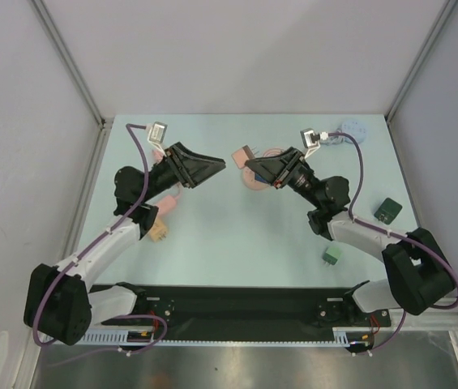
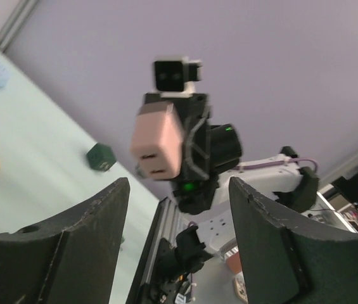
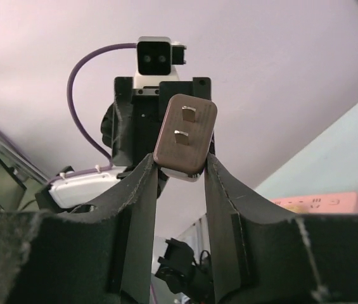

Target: Insert the plug

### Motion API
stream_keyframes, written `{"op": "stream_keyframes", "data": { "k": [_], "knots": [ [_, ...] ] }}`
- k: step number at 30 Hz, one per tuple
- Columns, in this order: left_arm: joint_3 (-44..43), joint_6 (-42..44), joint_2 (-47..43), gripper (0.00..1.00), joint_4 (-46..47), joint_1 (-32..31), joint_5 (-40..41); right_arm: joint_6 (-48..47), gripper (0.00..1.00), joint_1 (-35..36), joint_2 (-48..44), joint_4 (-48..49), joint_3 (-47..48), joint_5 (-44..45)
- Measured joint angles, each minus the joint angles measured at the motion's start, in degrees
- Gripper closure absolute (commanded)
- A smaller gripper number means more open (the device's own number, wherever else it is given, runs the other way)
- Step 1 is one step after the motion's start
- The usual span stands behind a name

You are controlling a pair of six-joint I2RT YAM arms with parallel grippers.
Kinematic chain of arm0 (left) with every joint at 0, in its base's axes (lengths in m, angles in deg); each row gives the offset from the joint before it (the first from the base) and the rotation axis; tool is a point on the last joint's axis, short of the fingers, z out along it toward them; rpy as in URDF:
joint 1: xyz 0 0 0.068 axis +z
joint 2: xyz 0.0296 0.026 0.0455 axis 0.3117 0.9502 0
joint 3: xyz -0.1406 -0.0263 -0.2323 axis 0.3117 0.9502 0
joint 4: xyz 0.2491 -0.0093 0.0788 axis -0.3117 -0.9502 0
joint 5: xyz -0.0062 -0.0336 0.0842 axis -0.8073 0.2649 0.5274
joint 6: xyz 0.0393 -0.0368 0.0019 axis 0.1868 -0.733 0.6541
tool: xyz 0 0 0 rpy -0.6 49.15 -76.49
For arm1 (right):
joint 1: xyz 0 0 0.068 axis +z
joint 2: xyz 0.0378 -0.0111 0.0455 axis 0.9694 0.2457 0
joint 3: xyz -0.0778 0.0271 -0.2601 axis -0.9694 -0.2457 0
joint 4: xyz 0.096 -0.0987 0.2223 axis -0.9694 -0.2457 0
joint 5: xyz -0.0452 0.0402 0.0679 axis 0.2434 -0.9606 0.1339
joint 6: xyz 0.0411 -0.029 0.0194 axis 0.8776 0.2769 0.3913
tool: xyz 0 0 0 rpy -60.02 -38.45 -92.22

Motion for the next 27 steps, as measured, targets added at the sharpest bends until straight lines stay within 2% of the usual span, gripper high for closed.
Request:
{"op": "stream_keyframes", "data": {
  "k": [4, 9, 17, 23, 27],
  "knots": [
    [0.1, -4.0, 0.8, 0.29, 9.1, -0.6, -0.1, 4.1, 1.00, 0.2, 2.0, 1.2, 0.0, -0.6],
    [0.1, -4.9, 1.2, 0.30, 12.2, -1.6, 0.3, 5.8, 1.00, 1.1, 3.3, 1.3, 0.0, -0.6],
    [0.1, 0.2, 0.0, 0.22, 4.7, -3.6, 3.9, 5.5, 1.00, 1.6, 3.7, 1.3, 0.0, 0.2],
    [0.1, 3.5, -2.1, 0.20, -1.0, -3.9, 6.8, 5.0, 1.00, 1.6, 3.7, 1.6, 0.0, 0.5],
    [0.2, 4.9, -2.5, 0.23, -4.9, -3.9, 8.6, 4.6, 1.00, 1.6, 3.7, 1.6, 0.0, 0.5]
  ]
}}
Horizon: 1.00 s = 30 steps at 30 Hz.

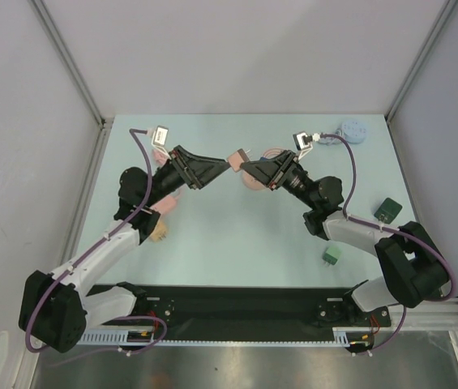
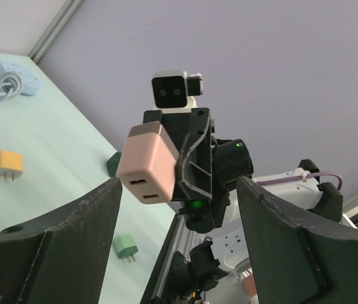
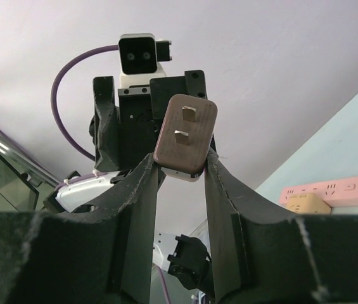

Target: Insert the plug

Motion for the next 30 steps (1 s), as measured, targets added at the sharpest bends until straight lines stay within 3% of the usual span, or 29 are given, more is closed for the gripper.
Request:
{"op": "stream_keyframes", "data": {
  "k": [9, 15, 17, 19, 23, 26, 30],
  "knots": [
    [0.9, -1.8, 3.5, 0.41, 2.0, -0.9, 0.8, -0.2, 1.00, 1.9, 0.0, 0.0, 0.5, -0.1],
    [2.4, -6.5, 5.5, 0.76, 9.0, -1.2, 1.0, -0.3, 1.00, 2.5, 0.2, 0.3, 0.6, 0.2],
    [2.9, -7.6, 5.5, 0.94, 10.6, -1.2, 1.3, -0.5, 1.00, 2.6, 0.2, 0.8, 0.6, 0.2],
    [3.3, -8.2, 5.5, 1.00, 11.5, -1.2, 1.6, -0.5, 0.97, 2.8, 0.3, 0.9, 0.6, 0.2],
    [3.3, -8.2, 5.5, 1.00, 11.1, -1.2, 2.0, -0.3, 0.57, 2.9, 1.0, 1.9, 0.6, 0.5],
    [1.4, -5.0, 4.9, 1.00, 4.5, -1.2, 2.1, 0.2, 0.26, 2.8, 1.2, 1.9, -0.4, 0.5],
    [-10.5, 7.1, 5.9, 1.00, -18.4, -1.2, 4.2, 1.1, 0.10, 0.3, 0.8, 2.0, -5.0, -0.2]
  ]
}}
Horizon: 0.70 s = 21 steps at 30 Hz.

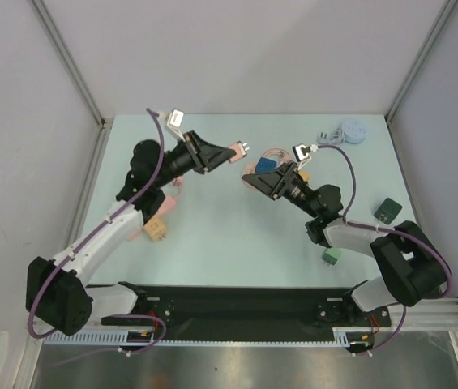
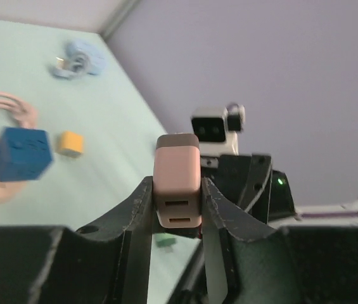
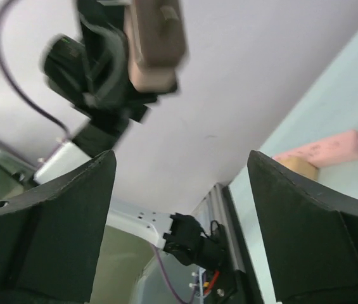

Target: Insert the plug

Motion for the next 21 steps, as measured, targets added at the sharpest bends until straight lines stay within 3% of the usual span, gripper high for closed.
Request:
{"op": "stream_keyframes", "data": {
  "k": [4, 6, 11, 15, 17, 21],
  "knots": [
    [-16.0, 13.3, 5.9, 1.00, -19.9, 0.0, 4.2, -1.0, 0.06, -4.3, -3.1, -2.1, -5.6, -0.9],
    [-24.0, 19.5, 10.6, 1.00, -28.4, 0.0, 7.0, -4.7, 0.05, -6.4, -7.3, -8.2, -6.2, -0.7],
    [-39.6, 30.2, 25.4, 1.00, -46.3, -0.2, 14.3, -21.0, 0.06, -7.3, -16.6, -43.6, 6.5, 13.0],
    [-47.0, 34.8, 36.4, 1.00, -55.8, -0.7, 17.7, -30.6, 0.08, -8.9, -13.2, -59.6, 18.9, 22.7],
    [-51.0, 36.3, 41.7, 1.00, -60.2, -1.1, 18.6, -33.7, 0.13, -9.8, -9.2, -66.0, 22.9, 26.5],
    [-58.7, 38.1, 49.7, 1.00, -65.9, -1.8, 19.1, -37.1, 0.33, -11.5, 0.0, -74.1, 27.5, 28.6]
  ]
}}
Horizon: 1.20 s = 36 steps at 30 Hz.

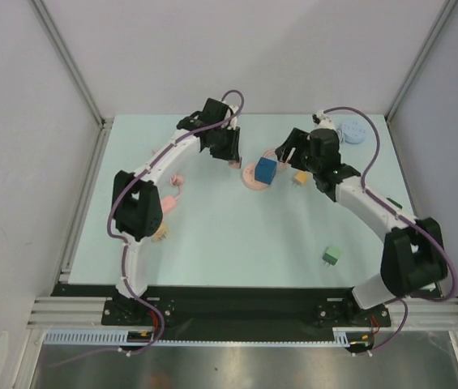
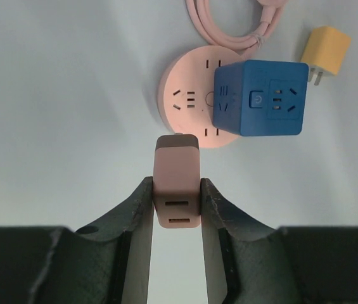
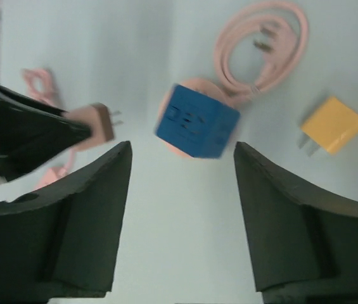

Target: Insert the plug

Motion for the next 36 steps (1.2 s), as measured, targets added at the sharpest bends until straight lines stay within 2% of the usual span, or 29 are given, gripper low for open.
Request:
{"op": "stream_keyframes", "data": {
  "k": [1, 3, 7, 12, 15, 18, 25, 36],
  "knots": [
    [-2.3, 0.4, 1.7, 1.00, -1.4, -0.2, 0.0, -0.6, 0.38, -0.3, 2.4, -1.6, 1.0, -0.2],
    [-6.7, 0.8, 4.9, 1.00, -3.7, -0.7, -0.1, -2.0, 0.41, -1.0, 7.5, -4.6, 3.4, -1.3],
    [-13.8, 1.4, 9.2, 1.00, -7.9, -1.6, 1.2, -4.9, 0.41, -1.8, 15.9, -8.7, 8.3, -4.8],
    [-16.5, 1.4, 10.7, 1.00, -12.0, -2.1, 3.5, -8.2, 0.46, -2.2, 22.6, -10.4, 14.5, -10.0],
    [-17.0, 2.0, 10.7, 1.00, -14.4, -2.1, 4.0, -10.0, 0.55, -2.2, 25.5, -10.5, 16.9, -13.7],
    [-16.4, 2.6, 10.5, 1.00, -15.8, -2.1, 4.5, -11.0, 0.57, -2.3, 26.8, -10.4, 18.0, -16.8],
    [-8.9, 3.9, 6.4, 1.00, -19.2, -1.6, 5.9, -12.3, 0.60, -0.5, 27.4, -9.9, 18.1, -21.3],
    [-15.5, 4.3, 6.5, 1.00, -22.4, 2.0, 4.0, -13.1, 0.60, 4.4, 29.3, -9.3, 19.8, -24.6]
  ]
}}
